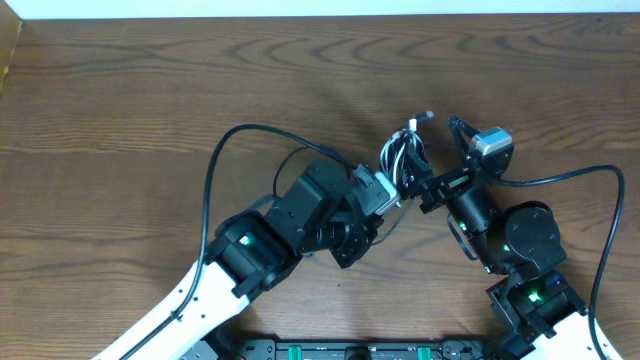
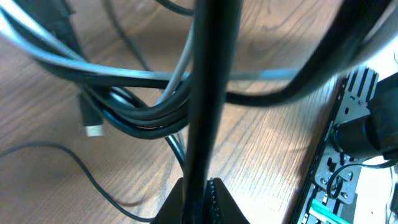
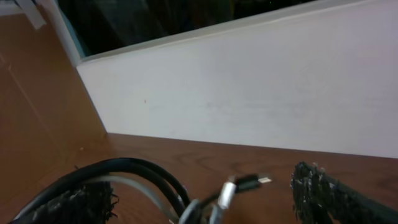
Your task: Untangle cables
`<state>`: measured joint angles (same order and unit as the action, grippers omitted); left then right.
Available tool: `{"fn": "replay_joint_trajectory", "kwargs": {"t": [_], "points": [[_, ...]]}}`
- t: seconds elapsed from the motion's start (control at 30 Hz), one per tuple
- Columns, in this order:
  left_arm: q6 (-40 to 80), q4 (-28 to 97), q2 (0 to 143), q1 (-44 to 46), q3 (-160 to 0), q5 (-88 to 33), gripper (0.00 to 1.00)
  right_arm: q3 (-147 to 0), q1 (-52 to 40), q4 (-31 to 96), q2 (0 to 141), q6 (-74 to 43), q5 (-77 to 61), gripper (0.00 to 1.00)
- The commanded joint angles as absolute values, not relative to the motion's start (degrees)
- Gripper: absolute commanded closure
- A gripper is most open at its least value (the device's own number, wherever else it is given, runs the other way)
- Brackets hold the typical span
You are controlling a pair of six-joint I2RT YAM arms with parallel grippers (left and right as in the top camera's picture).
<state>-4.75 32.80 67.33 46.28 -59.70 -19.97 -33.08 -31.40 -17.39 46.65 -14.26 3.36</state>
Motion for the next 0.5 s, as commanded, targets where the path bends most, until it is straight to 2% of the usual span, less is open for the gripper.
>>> {"fn": "replay_joint_trajectory", "kwargs": {"t": [0.0,0.17,0.23,0.27,0.3,0.37,0.4,0.47], "points": [[-5.78,33.8,68.01,46.28,-59.46,-19.55,0.92,-34.63,-31.31,-16.88,45.1,-16.23,3.09,0.11],[-1.87,33.87,64.25,44.73,-59.46,-15.07,0.92,-34.63,-30.57,-11.9,45.1,-16.23,3.05,0.13],[2.66,34.02,60.69,42.13,-59.46,-12.45,0.69,-34.63,-30.48,-10.63,45.1,-16.23,3.05,0.12],[4.23,34.0,59.55,41.1,-59.46,-12.1,0.63,-34.63,-30.44,-10.61,45.1,-16.23,3.03,0.12],[6.02,33.82,58.28,39.75,-59.46,-12.14,0.51,-34.63,-30.41,-10.68,45.08,-16.23,3.03,0.12],[11.05,33.36,56.47,37.26,-59.46,-12.14,0.39,-34.63,-30.41,-10.92,45.1,-16.25,3.01,0.12],[17.21,33.12,55.35,34.57,-59.46,-12.27,0.28,-34.63,-30.41,-11.16,45.04,-16.27,2.48,0.11],[21.06,32.69,55.24,32.67,-59.46,-13.58,0.18,-34.63,-30.41,-11.27,44.95,-16.25,1.39,0.11]]}}
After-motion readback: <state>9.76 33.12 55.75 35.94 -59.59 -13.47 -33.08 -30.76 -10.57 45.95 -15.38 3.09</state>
